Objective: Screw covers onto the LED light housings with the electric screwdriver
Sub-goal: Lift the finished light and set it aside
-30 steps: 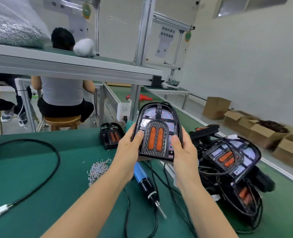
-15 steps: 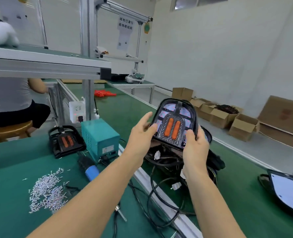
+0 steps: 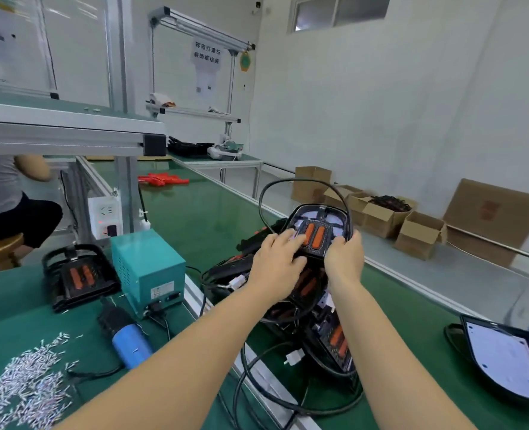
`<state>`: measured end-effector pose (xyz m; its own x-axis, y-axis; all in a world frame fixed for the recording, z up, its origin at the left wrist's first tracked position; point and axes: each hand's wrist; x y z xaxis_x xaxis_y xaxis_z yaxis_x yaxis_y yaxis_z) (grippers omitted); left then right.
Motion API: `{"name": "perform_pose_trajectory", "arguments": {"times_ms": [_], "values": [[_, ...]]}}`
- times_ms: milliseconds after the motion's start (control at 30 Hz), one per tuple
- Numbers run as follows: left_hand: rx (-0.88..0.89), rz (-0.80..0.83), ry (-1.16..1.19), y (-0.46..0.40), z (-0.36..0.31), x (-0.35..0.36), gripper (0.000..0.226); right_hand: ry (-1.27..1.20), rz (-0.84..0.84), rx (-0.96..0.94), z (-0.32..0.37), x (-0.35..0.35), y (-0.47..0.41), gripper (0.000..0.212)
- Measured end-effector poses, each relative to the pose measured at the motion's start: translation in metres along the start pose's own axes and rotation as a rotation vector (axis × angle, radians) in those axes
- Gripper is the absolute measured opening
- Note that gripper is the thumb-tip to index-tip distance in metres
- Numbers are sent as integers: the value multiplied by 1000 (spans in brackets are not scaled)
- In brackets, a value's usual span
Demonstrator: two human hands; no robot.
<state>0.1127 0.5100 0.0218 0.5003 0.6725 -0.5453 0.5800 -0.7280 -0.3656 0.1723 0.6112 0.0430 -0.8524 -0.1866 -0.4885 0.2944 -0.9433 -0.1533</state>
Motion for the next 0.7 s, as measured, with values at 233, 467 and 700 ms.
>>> {"name": "perform_pose_trajectory", "arguments": {"times_ms": [233, 467, 700], "values": [[60, -90, -350, -3, 14, 1, 48, 554, -36, -290, 1, -8, -8, 61], [55, -2, -313, -11, 12, -10, 47, 801, 138, -446, 10, -9, -12, 40], [53, 50, -354, -7, 13, -11, 54, 912, 148, -487, 10, -5, -9, 42]]}}
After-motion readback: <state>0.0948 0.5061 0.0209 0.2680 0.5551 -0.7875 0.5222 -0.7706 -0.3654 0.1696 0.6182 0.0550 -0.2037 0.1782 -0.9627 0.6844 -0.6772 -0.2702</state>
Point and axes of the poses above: each hand's wrist, its own y-axis away from the middle knuckle, its own x-axis out of the palm, z = x × y, and after that the axes turned 13 degrees about y, right-handed
